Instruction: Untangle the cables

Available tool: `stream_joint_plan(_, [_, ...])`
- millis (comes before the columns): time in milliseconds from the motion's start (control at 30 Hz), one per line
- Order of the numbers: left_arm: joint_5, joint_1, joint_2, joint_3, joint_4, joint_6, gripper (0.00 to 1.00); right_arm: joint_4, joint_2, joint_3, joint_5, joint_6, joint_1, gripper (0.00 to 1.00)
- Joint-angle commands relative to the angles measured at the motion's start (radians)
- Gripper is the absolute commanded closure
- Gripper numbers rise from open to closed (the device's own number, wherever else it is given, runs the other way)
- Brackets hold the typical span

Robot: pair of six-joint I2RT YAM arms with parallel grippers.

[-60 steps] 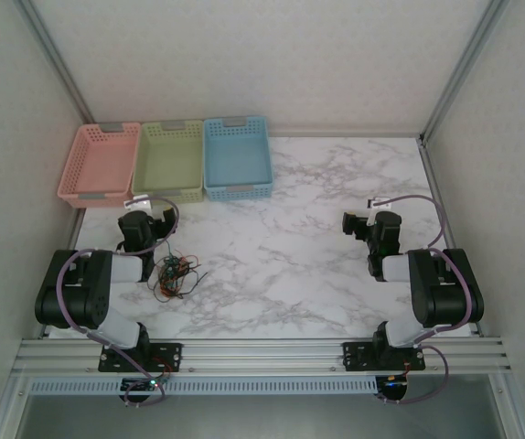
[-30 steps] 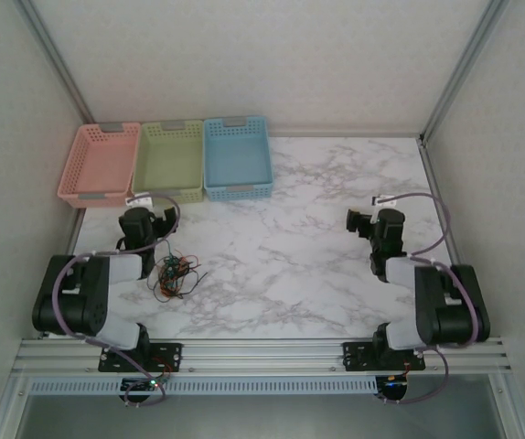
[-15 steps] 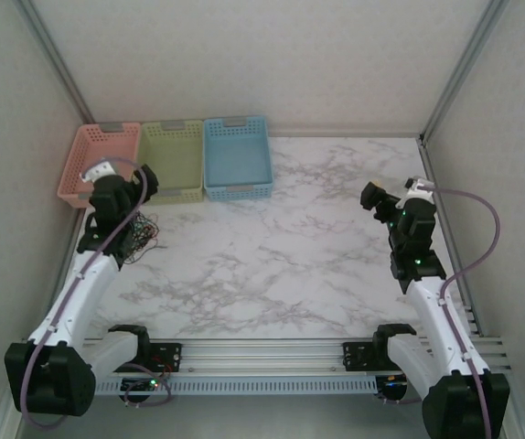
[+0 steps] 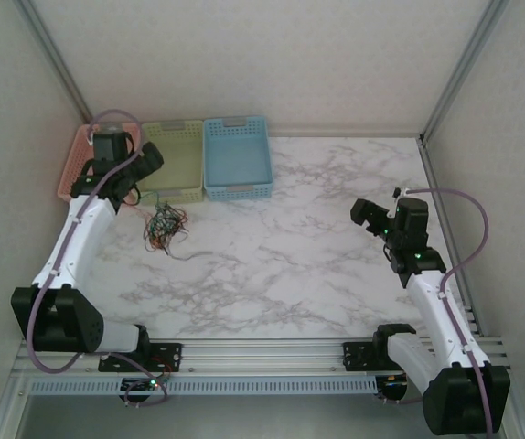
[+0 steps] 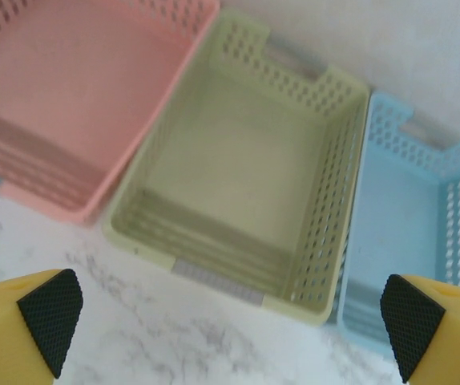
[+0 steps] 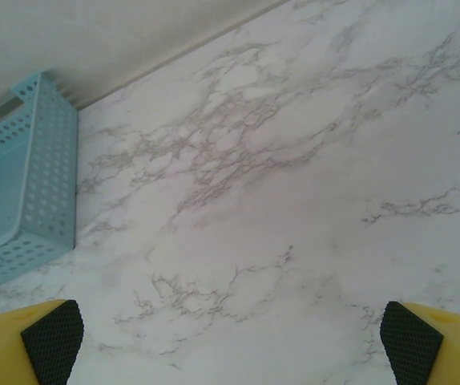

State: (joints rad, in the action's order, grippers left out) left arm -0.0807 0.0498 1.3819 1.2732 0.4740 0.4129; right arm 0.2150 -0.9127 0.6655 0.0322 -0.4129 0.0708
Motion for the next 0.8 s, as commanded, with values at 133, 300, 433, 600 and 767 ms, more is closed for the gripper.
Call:
stream_joint_plan(133, [0.140, 0.054, -0.013, -0.087, 0.060, 0.022, 0.02, -0.048, -0.032, 0.028, 0.183, -0.021, 0.015, 0.04])
stream_joint_plan(300, [0.084, 0.129, -0.031, -0.135, 0.038, -0.018, 0.03, -0.094, -0.097, 0.054, 0.313, -0.024, 0.118, 0.08])
stream_joint_plan(433, [-0.010, 0.183, -0.089, -0.260, -0.138, -0.090, 0.06, -0.141, -0.149, 0.063, 0.347, -0.029, 0.239, 0.09])
stream_joint_plan(600, [-0.193, 0.244, -0.151, -0.463, -0.473, -0.229, 0.08, -0.147, -0.200, 0.080, 0.315, -0.028, 0.335, 0.10])
stream_joint_plan(767, [-0.208, 0.294, -0.151, -0.527, -0.599, -0.327, 0.09, -0.174, -0.247, 0.085, 0.321, 0.004, 0.445, 0.11])
